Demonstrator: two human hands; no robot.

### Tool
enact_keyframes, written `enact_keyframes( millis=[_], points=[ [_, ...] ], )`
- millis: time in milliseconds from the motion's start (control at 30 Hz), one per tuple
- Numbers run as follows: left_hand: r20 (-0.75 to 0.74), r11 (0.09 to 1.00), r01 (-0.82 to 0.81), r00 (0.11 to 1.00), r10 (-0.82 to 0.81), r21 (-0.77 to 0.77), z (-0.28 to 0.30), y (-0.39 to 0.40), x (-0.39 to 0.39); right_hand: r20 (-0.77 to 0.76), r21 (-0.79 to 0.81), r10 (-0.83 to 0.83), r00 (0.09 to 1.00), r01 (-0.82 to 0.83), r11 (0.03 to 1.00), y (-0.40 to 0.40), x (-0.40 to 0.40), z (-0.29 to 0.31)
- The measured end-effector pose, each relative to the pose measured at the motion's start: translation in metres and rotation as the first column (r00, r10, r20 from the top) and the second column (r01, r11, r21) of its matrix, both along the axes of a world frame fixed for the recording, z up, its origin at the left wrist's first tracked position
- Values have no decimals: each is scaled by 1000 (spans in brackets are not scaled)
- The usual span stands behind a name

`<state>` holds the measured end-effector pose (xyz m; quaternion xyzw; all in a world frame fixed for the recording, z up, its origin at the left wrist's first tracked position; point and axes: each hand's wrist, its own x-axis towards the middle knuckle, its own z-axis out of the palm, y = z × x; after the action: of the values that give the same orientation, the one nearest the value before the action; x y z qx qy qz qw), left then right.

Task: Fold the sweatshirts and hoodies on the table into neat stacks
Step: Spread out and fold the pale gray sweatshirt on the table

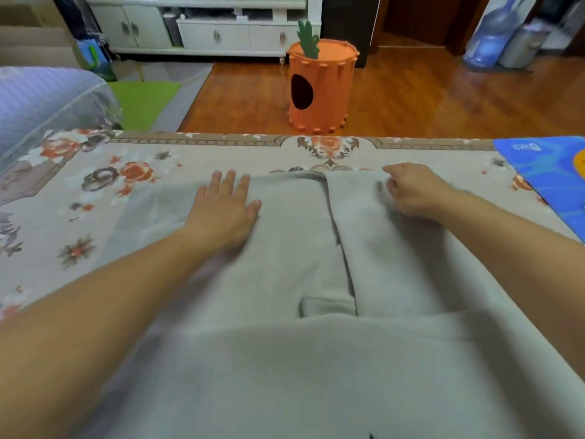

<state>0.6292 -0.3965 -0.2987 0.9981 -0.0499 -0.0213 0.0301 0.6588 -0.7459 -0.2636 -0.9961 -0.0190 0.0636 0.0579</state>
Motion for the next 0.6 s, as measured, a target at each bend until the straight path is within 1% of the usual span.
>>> enact_keyframes(
  millis=[67, 100, 133, 167, 233, 300, 367, 433, 500, 567, 600],
  points=[
    [-38, 997, -70, 997, 69, -39, -33, 5, 90, -6, 10, -17, 1000, 17, 1000, 2, 83, -32],
    [-50, 996, -85, 995, 82, -43, -34, 9, 95, -16, -8, 2, 1000, -2, 1000, 2, 82, -39],
    [-33, 996, -81, 996, 79, -44, -33, 13, 99, 19, -42, 26, 999, -25, 999, 0, 83, -46],
    [0, 996, -71, 997, 72, -44, -33, 17, 102, 68, -45, 21, 997, -18, 999, -3, 82, -52],
    [66, 994, -50, 996, 56, -95, -33, 24, 108, 125, -47, -7, 992, 13, 999, -11, 86, -57],
    [151, 992, -11, 988, 30, -124, -38, 28, 114, 138, -82, 18, 990, -7, 997, -10, 89, -66],
    [201, 985, 11, 979, 24, -172, -36, 33, 117, 159, -93, 55, 986, -41, 995, -4, 90, -64],
    [222, 988, 44, 975, -10, -145, -32, 37, 118, 173, -96, 85, 981, -69, 993, -4, 90, -56],
    [176, 993, 54, 984, -35, -104, -26, 41, 117, 65, -134, 108, 992, -99, 986, -7, 93, -38],
    [87, 997, 50, 995, -44, -66, -16, 49, 115, -70, -269, 160, 985, -173, 947, -9, 91, -10],
    [42, 998, 62, 997, -61, -34, -8, 53, 112, -95, -330, 192, 977, -213, 920, -10, 86, 3]
  ],
)
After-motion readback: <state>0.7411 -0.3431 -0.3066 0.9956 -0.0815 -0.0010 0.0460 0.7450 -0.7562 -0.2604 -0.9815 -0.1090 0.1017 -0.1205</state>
